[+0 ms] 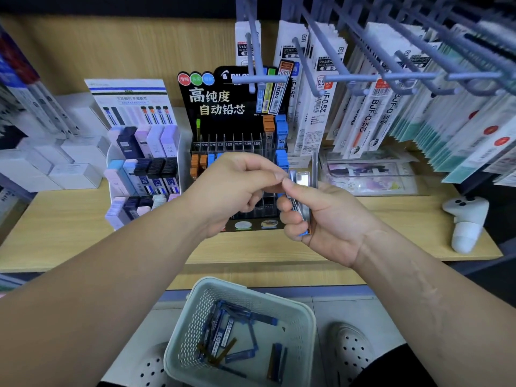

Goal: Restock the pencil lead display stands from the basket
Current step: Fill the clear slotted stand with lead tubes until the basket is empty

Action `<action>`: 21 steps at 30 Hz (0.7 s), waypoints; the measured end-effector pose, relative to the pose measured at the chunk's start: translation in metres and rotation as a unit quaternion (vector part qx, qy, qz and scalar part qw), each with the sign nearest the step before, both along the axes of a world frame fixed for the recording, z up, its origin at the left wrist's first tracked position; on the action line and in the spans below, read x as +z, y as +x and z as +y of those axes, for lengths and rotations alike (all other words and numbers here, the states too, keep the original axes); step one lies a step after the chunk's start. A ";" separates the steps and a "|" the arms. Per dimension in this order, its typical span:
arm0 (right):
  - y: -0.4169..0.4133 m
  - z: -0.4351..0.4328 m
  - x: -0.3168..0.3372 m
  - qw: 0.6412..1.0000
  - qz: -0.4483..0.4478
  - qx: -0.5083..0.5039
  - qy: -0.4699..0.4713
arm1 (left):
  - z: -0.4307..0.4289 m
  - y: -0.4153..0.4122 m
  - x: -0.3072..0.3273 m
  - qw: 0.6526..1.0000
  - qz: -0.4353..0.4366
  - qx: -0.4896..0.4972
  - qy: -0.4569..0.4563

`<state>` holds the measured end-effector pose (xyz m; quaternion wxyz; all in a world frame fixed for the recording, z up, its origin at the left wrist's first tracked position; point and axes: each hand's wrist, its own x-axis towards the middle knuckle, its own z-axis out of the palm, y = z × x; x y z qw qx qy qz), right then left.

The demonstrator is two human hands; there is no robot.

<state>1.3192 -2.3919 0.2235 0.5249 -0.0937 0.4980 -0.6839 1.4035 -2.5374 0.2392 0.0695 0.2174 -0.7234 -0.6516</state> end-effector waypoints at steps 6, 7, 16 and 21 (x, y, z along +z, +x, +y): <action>0.001 0.000 0.002 1.000 -0.002 -0.007 -0.002 | -0.003 -0.003 -0.004 0.999 0.003 -0.033 0.006; 0.001 0.000 0.002 1.000 0.000 -0.014 0.005 | -0.003 -0.003 -0.005 0.999 0.008 -0.036 0.015; -0.011 -0.003 -0.002 0.991 0.001 -0.126 0.043 | -0.016 -0.003 -0.004 0.982 0.127 0.125 0.055; -0.008 -0.007 -0.002 0.981 0.036 -0.190 0.034 | -0.010 -0.003 -0.009 0.986 0.125 0.113 0.017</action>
